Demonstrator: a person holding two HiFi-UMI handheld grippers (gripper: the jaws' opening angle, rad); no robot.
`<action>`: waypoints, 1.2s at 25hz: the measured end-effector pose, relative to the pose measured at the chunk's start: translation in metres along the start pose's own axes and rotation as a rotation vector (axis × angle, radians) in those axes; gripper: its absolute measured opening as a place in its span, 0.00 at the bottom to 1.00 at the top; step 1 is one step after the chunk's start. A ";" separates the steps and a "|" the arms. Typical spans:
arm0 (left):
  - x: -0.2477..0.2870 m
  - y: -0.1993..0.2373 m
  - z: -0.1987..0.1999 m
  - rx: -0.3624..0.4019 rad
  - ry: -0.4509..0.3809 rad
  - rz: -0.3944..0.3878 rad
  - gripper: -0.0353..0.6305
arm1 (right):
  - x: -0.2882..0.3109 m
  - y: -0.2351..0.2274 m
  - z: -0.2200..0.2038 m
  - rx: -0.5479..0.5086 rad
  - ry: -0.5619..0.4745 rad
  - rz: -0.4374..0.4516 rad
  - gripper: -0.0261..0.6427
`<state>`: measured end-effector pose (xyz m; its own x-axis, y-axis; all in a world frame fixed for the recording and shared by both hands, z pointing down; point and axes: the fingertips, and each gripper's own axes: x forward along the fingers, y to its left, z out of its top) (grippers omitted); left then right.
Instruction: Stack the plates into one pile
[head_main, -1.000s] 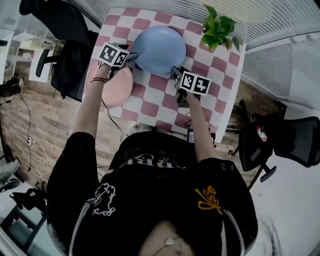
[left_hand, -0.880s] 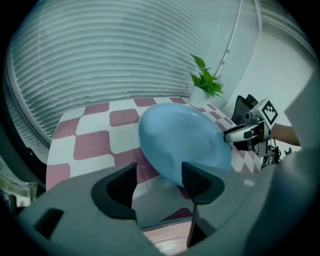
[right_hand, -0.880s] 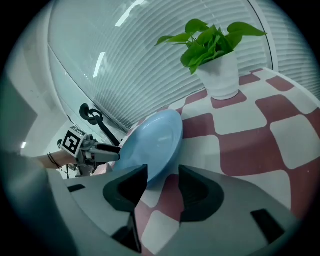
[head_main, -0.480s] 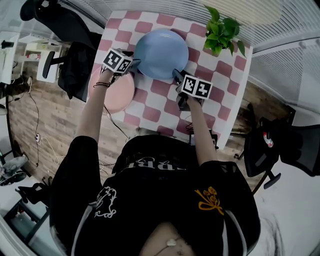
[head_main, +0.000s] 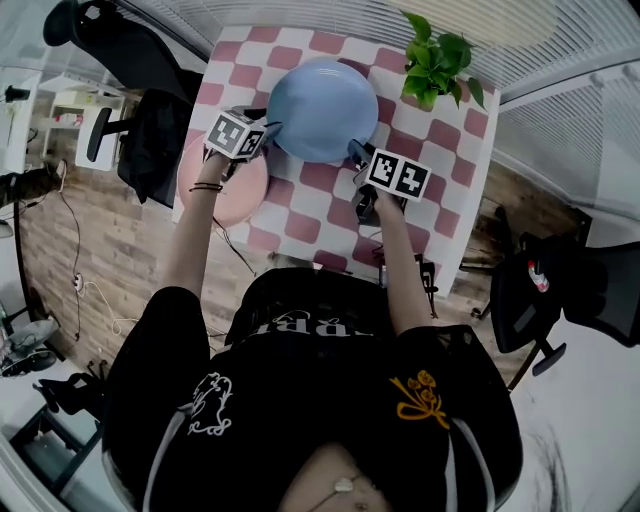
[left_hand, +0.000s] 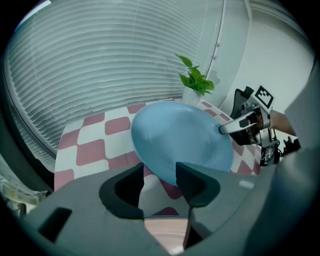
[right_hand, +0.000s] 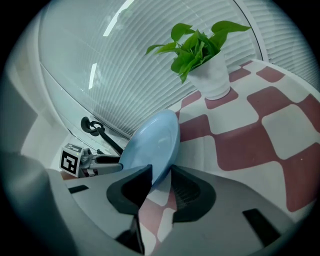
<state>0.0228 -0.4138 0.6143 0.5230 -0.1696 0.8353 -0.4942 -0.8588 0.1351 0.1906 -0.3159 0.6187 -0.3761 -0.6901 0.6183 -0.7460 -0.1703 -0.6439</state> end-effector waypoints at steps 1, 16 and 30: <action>-0.004 -0.002 0.002 0.000 -0.014 0.001 0.37 | -0.004 0.002 0.001 0.000 -0.003 0.001 0.22; -0.118 0.008 -0.058 -0.001 -0.201 0.010 0.35 | -0.016 0.100 -0.066 -0.017 -0.031 -0.011 0.20; -0.191 0.040 -0.206 -0.104 -0.235 -0.016 0.35 | 0.019 0.192 -0.181 -0.080 0.033 -0.094 0.19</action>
<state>-0.2396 -0.3159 0.5702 0.6723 -0.2746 0.6875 -0.5470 -0.8100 0.2113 -0.0597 -0.2341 0.5883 -0.3197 -0.6498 0.6896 -0.8198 -0.1753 -0.5452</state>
